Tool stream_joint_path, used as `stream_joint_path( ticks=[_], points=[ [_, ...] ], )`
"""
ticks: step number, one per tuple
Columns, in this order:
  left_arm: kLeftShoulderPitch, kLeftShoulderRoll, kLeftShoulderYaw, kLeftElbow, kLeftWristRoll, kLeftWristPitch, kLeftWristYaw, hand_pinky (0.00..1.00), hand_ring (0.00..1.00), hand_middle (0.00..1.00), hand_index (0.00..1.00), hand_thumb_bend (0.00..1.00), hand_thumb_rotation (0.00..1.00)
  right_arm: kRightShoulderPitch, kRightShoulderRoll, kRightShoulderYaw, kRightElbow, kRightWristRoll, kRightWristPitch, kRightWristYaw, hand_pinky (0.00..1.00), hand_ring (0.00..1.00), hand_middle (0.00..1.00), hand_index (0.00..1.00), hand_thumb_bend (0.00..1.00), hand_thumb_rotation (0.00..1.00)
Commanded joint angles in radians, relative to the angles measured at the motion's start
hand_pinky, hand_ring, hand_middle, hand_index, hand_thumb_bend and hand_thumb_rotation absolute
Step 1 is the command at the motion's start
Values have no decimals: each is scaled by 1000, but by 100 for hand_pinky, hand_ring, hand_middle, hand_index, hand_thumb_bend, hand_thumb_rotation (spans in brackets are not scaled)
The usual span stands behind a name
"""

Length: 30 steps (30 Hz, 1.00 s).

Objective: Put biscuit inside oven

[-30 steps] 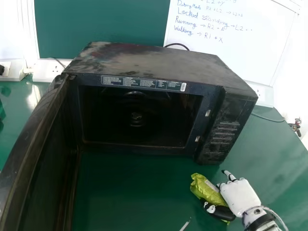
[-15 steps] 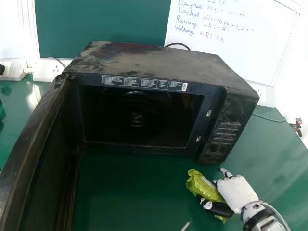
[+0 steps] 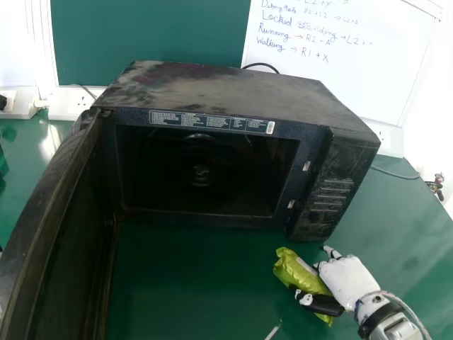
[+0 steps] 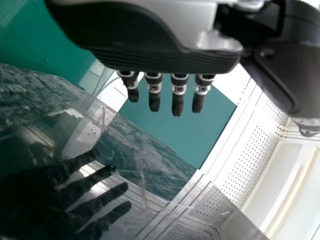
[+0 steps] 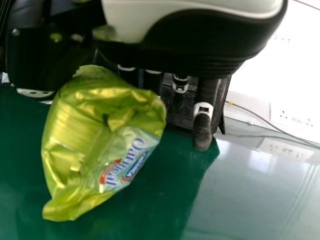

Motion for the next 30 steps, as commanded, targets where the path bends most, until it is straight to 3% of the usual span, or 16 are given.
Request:
stream_joint_path(
  ticks=[1,10,20,24,26,30],
  points=[
    [6,-8,-5,0,-1,-13,-4,100,100,100,100,84,80,-26,1,-4,-20,1,11,16,14,22,39,48,53,0],
    [-1,-10,-12,4,1,-16,-5,100,100,100,100,84,78,-105,19,23,-56,-33,22,43,13,21,43,48,53,0],
    [-10,-12,-15,8,8,-15,6,99,100,100,100,85,78,-159,55,41,-66,-39,-9,13,9,16,38,48,52,0],
    [-15,-13,-17,14,10,-19,1,100,100,100,100,85,78,-173,86,41,-69,-11,-5,30,7,14,46,48,53,0],
    [-17,-15,-18,17,13,-22,0,100,100,100,100,85,78,-184,96,48,-73,-10,-3,42,8,15,40,48,52,0],
    [-16,-15,-24,16,19,-27,6,98,100,100,100,85,78,-206,127,68,-89,-18,26,79,11,18,39,49,52,0]
  ],
)
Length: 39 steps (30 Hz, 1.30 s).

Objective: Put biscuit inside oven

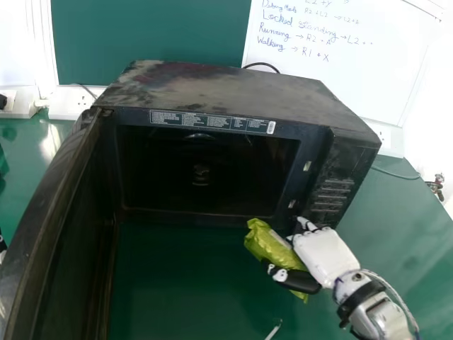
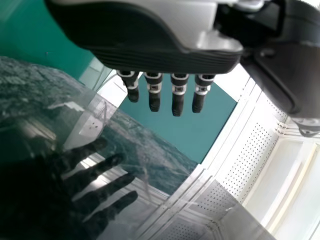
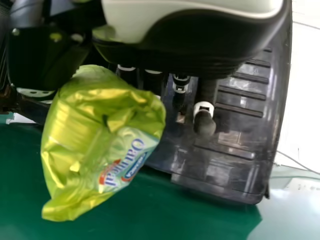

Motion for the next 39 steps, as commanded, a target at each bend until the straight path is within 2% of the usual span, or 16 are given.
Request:
stream_joint_path(
  ticks=[1,7,13,23,25,31,32,34,36,37,39],
  points=[
    [4,-13,-2,5,9,-14,5,97,100,100,100,85,79,-30,23,18,-28,-3,24,27,11,19,38,49,52,0],
    [7,-15,-9,4,2,-17,2,98,100,100,100,85,79,-83,66,63,-41,-20,48,77,15,23,38,50,52,0],
    [11,-19,-16,-3,11,-18,10,100,100,100,100,85,78,-139,120,103,-26,-30,63,87,14,22,39,49,53,0],
    [16,-22,-24,-6,15,-24,13,98,100,100,100,85,79,-209,156,160,36,-57,25,53,11,19,38,49,52,0],
    [16,-21,-25,-5,16,-25,11,99,100,100,100,85,79,-225,166,168,44,-59,28,60,11,19,45,48,53,0],
    [25,-26,-29,-15,19,-27,15,99,100,100,100,85,79,-268,207,185,75,-59,55,72,11,20,47,48,53,0],
    [27,-27,-30,-17,18,-26,16,99,100,100,100,85,79,-273,213,189,80,-62,62,75,11,20,42,49,53,0],
    [30,-26,-31,-21,15,-25,16,97,100,100,100,85,79,-283,225,196,89,-71,78,77,12,21,39,49,53,0],
    [32,-24,-30,-22,13,-24,16,97,100,100,100,85,78,-295,232,205,101,-75,85,76,12,21,45,48,53,0],
    [33,-24,-30,-22,14,-25,16,96,100,100,100,85,78,-302,232,209,110,-74,82,78,13,22,42,49,53,0],
    [35,-23,-30,-22,17,-29,15,96,100,100,100,85,79,-316,236,213,126,-68,81,81,14,22,46,48,53,0]
  ],
)
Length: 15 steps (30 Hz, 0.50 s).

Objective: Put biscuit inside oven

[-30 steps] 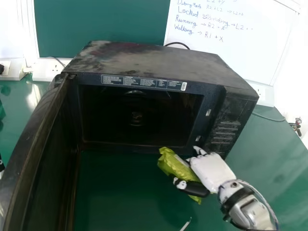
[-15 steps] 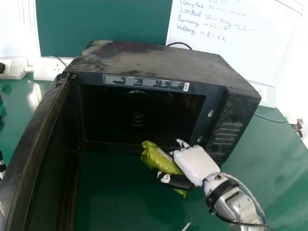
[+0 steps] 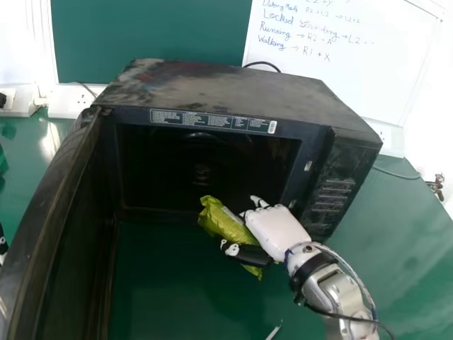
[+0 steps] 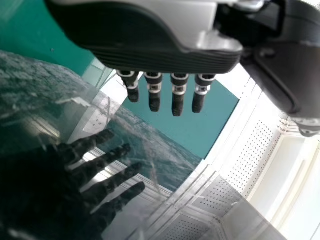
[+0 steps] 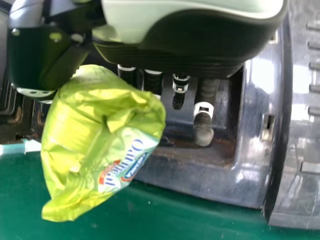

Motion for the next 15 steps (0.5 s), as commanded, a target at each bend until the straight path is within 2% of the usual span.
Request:
stream_joint_path(
  ticks=[1,10,15],
  points=[
    [18,-14,-5,-10,-1,-12,2,96,100,100,100,85,79,-32,7,7,15,8,3,4,15,23,46,48,53,0],
    [25,-13,-7,-18,-7,-7,5,95,100,100,100,85,79,-81,4,35,66,-19,-15,-20,19,22,47,48,53,0],
    [24,-13,-8,-18,-8,-8,4,96,100,100,100,85,78,-89,5,40,90,-26,-29,-57,9,16,47,48,53,0]
  ],
)
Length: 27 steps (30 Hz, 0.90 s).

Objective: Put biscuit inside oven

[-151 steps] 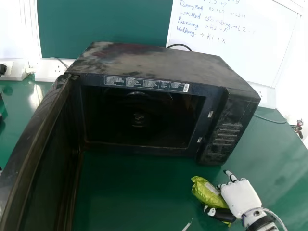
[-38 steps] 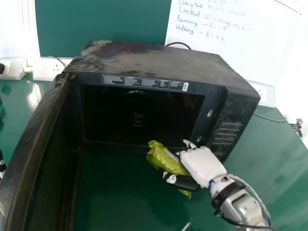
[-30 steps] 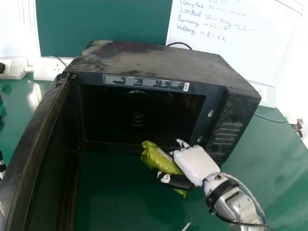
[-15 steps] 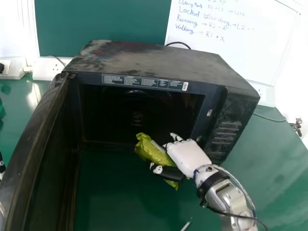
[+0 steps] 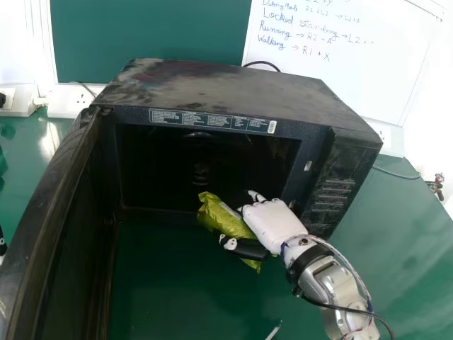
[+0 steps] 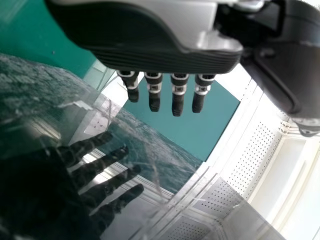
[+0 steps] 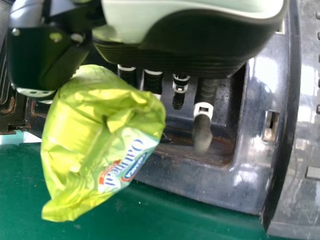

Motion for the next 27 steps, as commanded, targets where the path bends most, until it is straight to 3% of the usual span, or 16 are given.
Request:
stream_joint_path(
  ticks=[1,5,8,10,12,16,19,27],
  points=[
    [16,-12,-6,-14,-6,-5,2,96,100,100,100,85,79,-21,2,3,10,3,-10,-27,8,15,47,49,53,0],
    [17,-11,-7,-14,-4,-6,1,96,100,100,100,85,79,-27,4,6,22,6,-11,-38,9,15,47,48,53,0],
    [17,-11,-6,-13,-10,-6,-2,96,100,100,100,85,79,-34,3,6,33,9,-22,-55,19,20,40,49,53,0],
    [19,-13,-8,-16,-10,-5,1,96,100,100,100,85,79,-39,5,7,42,9,-27,-68,18,21,45,48,53,0],
    [20,-13,-9,-16,-12,-6,-2,96,100,100,100,85,79,-45,8,9,47,10,-27,-69,15,20,40,49,53,0],
    [23,-12,-9,-14,-11,-10,-1,95,100,100,100,85,79,-62,12,20,54,-8,-14,-58,12,20,38,49,52,0],
    [27,-14,-11,-20,-5,-11,9,94,100,100,100,85,78,-76,14,32,57,-23,-3,-48,10,19,46,48,53,0],
    [29,-11,-10,-18,-9,-14,3,93,100,100,100,85,79,-94,37,40,74,-22,30,-29,11,20,47,48,53,0]
  ],
)
